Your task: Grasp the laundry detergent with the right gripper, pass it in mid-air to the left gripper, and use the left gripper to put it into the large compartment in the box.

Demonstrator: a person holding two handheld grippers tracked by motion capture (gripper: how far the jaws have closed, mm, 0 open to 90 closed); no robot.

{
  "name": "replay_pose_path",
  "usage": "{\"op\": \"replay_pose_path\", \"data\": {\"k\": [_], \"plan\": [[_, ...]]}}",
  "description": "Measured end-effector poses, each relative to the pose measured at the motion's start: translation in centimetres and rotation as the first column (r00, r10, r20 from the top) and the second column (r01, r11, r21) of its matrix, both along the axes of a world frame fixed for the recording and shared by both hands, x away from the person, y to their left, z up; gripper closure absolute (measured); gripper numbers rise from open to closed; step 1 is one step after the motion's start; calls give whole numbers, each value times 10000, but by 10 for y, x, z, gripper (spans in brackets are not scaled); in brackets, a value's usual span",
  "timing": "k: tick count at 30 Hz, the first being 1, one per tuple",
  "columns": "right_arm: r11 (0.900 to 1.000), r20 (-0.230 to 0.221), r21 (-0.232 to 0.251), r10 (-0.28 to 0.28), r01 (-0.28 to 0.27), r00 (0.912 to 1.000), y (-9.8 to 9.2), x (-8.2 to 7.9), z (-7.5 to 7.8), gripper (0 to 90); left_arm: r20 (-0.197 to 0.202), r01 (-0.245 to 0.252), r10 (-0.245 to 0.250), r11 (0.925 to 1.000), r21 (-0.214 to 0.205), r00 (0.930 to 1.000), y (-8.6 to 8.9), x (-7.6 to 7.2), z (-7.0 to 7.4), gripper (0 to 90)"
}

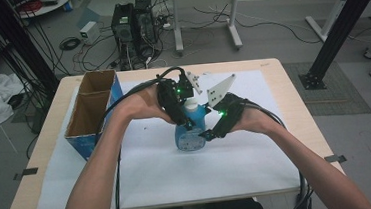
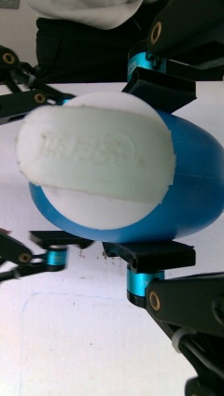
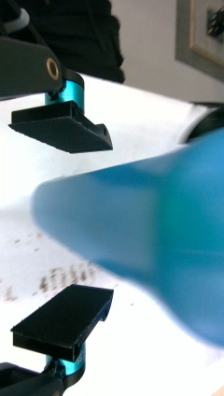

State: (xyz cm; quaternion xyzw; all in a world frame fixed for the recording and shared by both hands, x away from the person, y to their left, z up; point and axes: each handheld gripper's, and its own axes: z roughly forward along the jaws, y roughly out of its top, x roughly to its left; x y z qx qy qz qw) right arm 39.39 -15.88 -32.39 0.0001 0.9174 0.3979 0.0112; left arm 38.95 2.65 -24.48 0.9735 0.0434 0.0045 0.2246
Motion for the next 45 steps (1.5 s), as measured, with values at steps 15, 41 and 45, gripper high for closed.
{"op": "replay_pose_path", "data": {"k": [15,41,45], "plan": [[9428,490,-2250,-2412,2460,9692,-55,9,9,111,169,-1407,1403,9899,188,9900,39,6,45,381],[8497,702,-3474,-3982,3966,9146,-114,9,11,111,1064,-4999,4931,8647,493,8634,169,11,159,382],[8462,753,-3558,-3970,3966,9147,-118,6,14,112,1082,-5219,5126,8481,908,8518,183,10,153,382]]}}
